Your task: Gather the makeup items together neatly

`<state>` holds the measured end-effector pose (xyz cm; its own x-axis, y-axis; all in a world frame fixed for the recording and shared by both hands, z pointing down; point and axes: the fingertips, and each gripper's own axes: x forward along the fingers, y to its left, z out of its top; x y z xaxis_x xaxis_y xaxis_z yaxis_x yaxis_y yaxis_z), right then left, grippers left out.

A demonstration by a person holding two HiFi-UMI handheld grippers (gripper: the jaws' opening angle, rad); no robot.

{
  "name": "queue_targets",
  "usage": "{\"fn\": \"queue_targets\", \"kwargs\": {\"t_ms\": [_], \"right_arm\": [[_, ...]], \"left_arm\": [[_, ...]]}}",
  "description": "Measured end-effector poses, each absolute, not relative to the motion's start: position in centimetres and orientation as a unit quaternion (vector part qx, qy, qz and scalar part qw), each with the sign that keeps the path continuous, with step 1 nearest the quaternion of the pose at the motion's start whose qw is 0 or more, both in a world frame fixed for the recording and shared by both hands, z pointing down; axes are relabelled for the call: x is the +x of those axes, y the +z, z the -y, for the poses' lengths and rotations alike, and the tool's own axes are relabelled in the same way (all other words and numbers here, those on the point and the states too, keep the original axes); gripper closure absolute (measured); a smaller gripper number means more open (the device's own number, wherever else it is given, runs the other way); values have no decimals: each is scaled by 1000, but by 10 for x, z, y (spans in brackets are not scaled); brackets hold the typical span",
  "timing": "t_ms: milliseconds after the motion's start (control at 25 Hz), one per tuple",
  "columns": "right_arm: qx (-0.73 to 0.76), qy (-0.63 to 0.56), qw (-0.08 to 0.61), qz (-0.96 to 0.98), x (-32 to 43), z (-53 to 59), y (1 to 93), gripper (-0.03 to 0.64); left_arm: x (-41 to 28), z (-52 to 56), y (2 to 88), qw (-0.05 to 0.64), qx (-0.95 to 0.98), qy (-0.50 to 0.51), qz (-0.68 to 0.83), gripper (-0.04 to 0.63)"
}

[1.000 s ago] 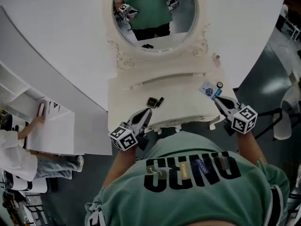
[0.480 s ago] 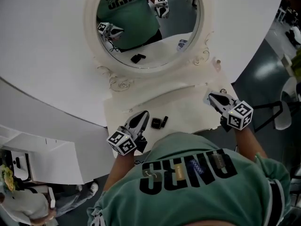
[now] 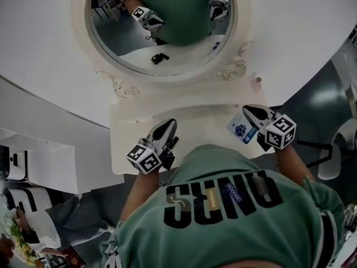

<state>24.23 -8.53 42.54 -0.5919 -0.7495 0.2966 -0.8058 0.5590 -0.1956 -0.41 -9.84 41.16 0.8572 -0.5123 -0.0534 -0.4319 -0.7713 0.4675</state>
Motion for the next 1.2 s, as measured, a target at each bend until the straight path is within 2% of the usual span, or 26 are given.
{"fn": "queue_targets", "kwargs": {"t_ms": [320,520,800,1000,1200], "right_arm": [[463,138,110,868,328,107,448,624],[485,156,173,843,386,106,508,520],[462,192,275,821,413,88,626,429],[438,213,320,813,409,79,687,376],[435,229,342,801,408,76,715,368]], "left_arm": [[72,110,427,207,941,-45,263,598],[151,118,449,213,952,-10,217,598],[236,116,502,260,952,31,160,598],[265,100,532,284,947,57,141,598],[266,88,541,286,946,71,137,598]]}}
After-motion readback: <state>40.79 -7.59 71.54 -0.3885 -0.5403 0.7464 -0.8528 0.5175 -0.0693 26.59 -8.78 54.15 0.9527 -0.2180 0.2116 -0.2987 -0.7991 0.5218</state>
